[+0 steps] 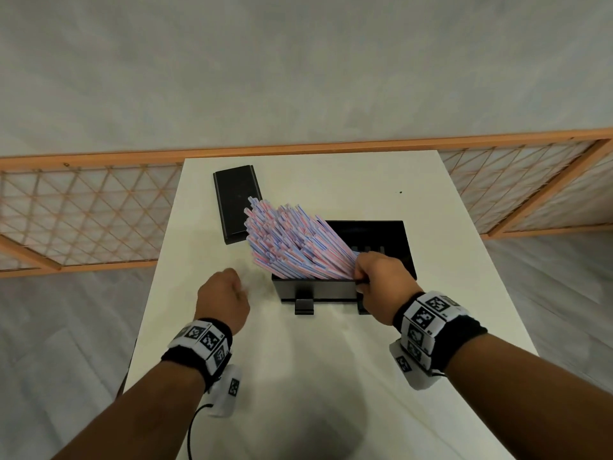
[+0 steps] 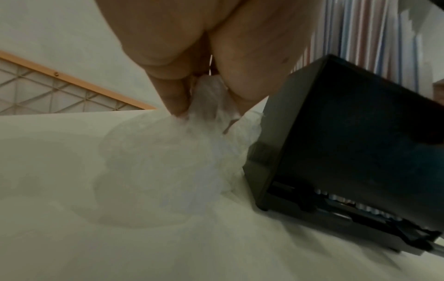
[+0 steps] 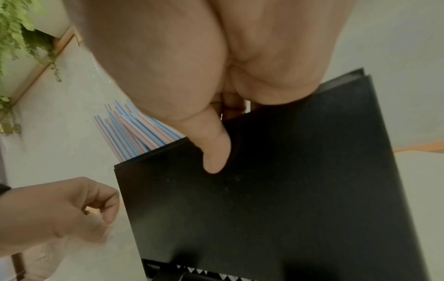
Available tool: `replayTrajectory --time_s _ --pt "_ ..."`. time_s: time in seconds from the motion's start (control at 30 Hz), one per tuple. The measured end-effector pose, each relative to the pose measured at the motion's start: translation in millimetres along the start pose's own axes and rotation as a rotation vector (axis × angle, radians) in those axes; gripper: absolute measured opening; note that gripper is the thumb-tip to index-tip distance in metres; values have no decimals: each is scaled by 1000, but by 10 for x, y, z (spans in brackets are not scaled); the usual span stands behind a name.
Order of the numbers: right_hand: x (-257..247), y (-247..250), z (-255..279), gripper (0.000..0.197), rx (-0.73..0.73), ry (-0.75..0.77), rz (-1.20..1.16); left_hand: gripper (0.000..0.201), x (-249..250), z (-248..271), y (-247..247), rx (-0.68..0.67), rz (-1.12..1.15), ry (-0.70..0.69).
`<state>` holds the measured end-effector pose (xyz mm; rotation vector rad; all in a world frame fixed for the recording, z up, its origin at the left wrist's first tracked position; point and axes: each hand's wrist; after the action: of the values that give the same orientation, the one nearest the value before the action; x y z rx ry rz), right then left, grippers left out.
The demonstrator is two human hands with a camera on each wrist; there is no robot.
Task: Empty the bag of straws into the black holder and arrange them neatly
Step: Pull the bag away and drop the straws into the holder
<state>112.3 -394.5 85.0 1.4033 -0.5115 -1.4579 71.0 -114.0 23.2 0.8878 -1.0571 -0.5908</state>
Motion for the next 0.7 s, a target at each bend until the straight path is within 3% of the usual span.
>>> replayTrajectory --time_s 0.1,0.23,0.37,0.43,0.53,0.7 --pt "10 -31 91 44 -12 19 1 6 -85 5 -41 -50 -111 38" --pt "31 -90 185 42 -36 29 -3 15 -130 -16 -74 -108 -168 10" --pt "-32 -76 262 24 -81 52 -12 18 -154 8 -105 -146 -155 3" --pt "-100 42 284 17 -120 43 -12 29 -156 42 -102 -146 -151 -8" --pt "-182 247 200 37 -152 -28 -57 54 -113 85 -14 -108 -90 -18" --pt "-260 404 -159 38 -228 -212 45 76 21 114 175 -119 -209 -2"
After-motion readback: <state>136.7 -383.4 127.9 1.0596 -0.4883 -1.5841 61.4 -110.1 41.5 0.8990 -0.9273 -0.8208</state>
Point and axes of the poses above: each hand's wrist, its own z-axis away from the middle knuckle, its own y-axis out of the back of the hand, x = y × z, and after that the axes turned 2 degrees about -x, right-handed
